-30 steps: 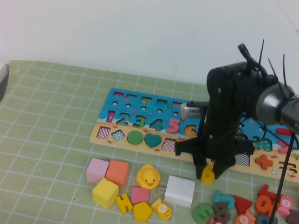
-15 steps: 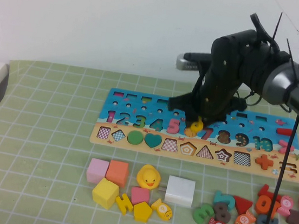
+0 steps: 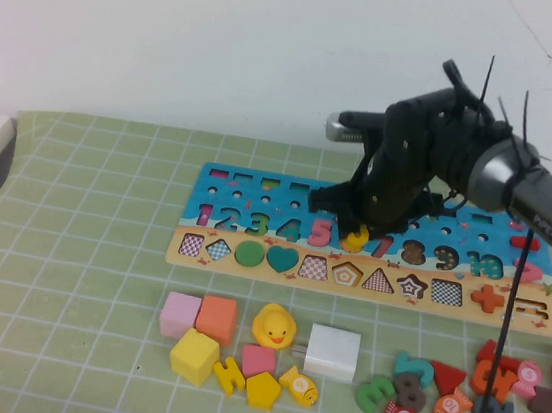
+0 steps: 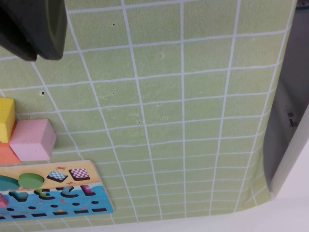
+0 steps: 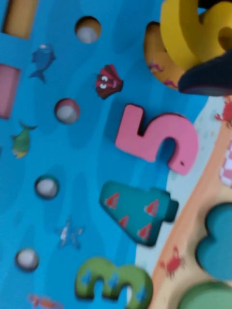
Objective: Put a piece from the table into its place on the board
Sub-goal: Place the "number 6" into the hole of the number 6
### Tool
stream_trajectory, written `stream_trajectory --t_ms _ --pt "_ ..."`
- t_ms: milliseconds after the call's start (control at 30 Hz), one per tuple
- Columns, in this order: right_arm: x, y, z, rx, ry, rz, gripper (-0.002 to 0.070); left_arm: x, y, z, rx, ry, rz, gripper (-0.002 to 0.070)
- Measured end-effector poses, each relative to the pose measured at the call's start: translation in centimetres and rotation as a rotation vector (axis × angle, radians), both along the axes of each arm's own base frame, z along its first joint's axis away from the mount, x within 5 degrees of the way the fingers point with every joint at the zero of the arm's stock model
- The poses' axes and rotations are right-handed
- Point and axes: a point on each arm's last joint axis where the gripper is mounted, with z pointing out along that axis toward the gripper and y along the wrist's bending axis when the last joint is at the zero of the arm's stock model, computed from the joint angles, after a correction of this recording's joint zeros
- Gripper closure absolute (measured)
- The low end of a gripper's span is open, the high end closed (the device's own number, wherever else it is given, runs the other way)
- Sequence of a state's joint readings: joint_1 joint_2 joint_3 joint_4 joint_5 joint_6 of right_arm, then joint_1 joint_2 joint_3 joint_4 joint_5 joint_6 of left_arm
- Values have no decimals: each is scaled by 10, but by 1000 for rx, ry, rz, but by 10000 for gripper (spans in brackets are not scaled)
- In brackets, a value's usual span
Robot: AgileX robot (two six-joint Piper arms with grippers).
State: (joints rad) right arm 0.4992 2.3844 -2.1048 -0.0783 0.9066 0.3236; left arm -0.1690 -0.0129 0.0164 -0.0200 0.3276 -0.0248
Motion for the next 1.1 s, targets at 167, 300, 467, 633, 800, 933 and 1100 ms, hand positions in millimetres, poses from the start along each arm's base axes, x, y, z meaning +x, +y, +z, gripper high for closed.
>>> stream_trajectory --t_ms 167,300,467,633,800,933,1100 --pt "3 1 -8 5 -4 0 399 0 0 0 0 0 0 677" --pt "3 3 -8 23 -13 -2 399 0 0 0 0 0 0 677" --pt "3 4 -8 33 -9 7 399 0 0 0 0 0 0 677" --pt "3 4 -14 23 6 11 399 0 0 0 0 0 0 677" --pt "3 4 -17 16 11 11 399 0 0 0 0 0 0 677" --pt "4 3 -17 11 8 15 399 0 0 0 0 0 0 677" --pt "4 2 -17 0 7 19 399 0 0 0 0 0 0 677"
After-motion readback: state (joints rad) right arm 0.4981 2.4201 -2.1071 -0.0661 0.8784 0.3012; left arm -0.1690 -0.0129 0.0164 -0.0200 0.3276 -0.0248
